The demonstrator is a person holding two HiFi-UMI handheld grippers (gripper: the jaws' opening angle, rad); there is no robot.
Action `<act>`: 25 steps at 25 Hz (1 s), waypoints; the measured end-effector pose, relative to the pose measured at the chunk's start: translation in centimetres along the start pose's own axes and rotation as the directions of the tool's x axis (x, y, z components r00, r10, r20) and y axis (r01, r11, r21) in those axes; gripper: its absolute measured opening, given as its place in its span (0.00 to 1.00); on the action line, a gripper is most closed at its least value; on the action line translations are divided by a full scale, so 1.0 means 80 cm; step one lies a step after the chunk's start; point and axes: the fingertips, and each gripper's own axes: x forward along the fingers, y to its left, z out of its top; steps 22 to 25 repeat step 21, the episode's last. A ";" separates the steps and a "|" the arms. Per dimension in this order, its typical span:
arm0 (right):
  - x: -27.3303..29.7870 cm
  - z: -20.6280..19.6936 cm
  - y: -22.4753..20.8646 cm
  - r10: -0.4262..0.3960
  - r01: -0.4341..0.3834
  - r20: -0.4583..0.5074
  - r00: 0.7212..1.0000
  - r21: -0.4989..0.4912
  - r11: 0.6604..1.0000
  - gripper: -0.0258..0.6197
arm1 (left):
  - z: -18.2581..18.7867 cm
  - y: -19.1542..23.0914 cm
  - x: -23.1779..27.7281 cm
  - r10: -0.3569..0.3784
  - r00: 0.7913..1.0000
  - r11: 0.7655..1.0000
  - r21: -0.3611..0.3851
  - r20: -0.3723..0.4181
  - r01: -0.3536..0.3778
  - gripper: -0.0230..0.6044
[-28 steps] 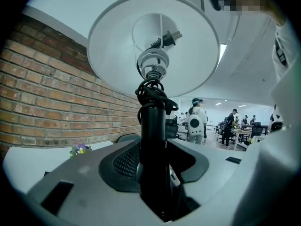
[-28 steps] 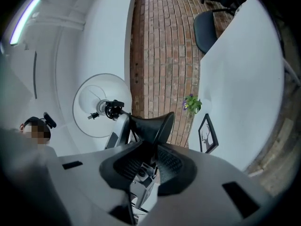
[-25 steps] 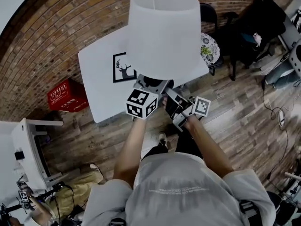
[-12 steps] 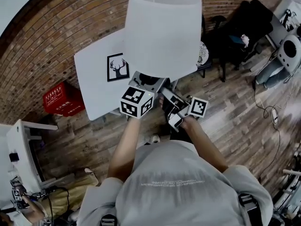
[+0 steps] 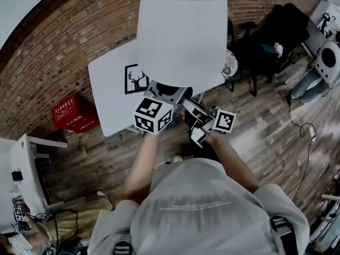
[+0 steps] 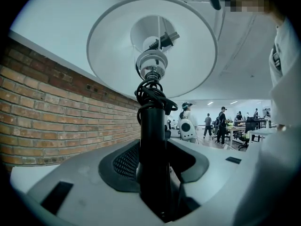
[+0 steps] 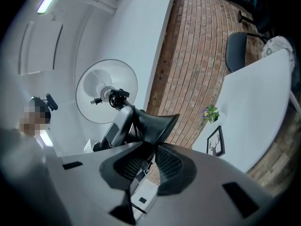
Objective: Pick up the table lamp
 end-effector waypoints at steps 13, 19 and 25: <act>0.003 0.000 0.000 0.000 0.000 -0.021 1.000 -0.025 1.000 0.16 | 0.001 0.002 -0.001 0.003 1.000 1.000 0.011 0.006 -0.003 0.32; 0.002 -0.004 0.000 -0.006 0.005 -0.027 1.000 -0.034 0.999 0.16 | -0.003 0.000 -0.006 0.005 1.000 1.000 0.012 0.012 -0.005 0.32; 0.004 -0.006 0.001 -0.003 0.002 -0.027 1.000 -0.034 0.999 0.16 | -0.003 0.002 -0.008 0.006 1.000 1.000 0.010 0.011 -0.006 0.32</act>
